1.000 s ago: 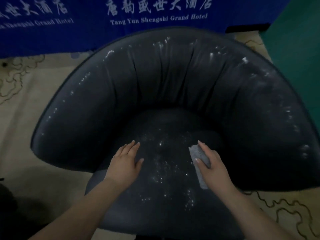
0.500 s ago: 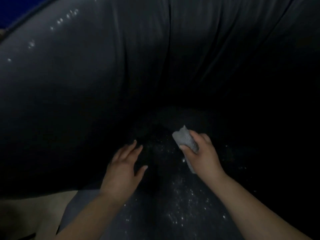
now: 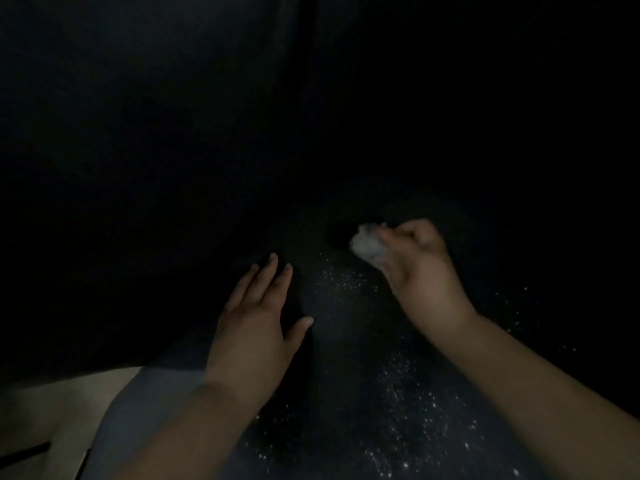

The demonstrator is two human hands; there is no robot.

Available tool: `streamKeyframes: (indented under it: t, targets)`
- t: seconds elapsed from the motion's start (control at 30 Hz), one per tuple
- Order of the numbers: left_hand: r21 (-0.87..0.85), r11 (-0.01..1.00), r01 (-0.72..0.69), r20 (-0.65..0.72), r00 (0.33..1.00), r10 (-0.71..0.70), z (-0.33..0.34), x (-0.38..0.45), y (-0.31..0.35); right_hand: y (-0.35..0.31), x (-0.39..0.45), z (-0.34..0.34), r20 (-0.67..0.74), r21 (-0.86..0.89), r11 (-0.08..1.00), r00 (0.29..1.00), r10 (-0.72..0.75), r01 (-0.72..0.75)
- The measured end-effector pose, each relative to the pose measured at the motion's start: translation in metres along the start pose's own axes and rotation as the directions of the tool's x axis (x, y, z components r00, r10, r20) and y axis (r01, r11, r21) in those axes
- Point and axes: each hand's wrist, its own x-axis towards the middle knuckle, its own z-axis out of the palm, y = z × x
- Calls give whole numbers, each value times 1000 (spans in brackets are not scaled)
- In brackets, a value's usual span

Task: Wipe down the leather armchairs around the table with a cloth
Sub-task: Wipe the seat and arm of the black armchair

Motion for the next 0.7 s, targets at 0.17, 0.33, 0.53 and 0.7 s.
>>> streamKeyframes:
  t: [0.17, 0.33, 0.53, 0.7]
  targets:
    - [-4, 1000, 12, 3, 1000, -12, 1, 0, 1, -12, 39, 30, -14, 144, 976, 986, 166, -162]
    - [-21, 999, 26, 25, 999, -26, -2, -2, -5, -4, -6, 20, 178, -26, 965, 951, -251, 260]
    - [6, 1000, 3, 15, 1000, -3, 1, -2, -7, -15, 42, 32, -18, 220, 967, 991, 133, -126]
    - [1, 1000, -12, 44, 999, 12, -2, 0, -11, -33, -3, 28, 167, 25, 985, 971, -172, 170]
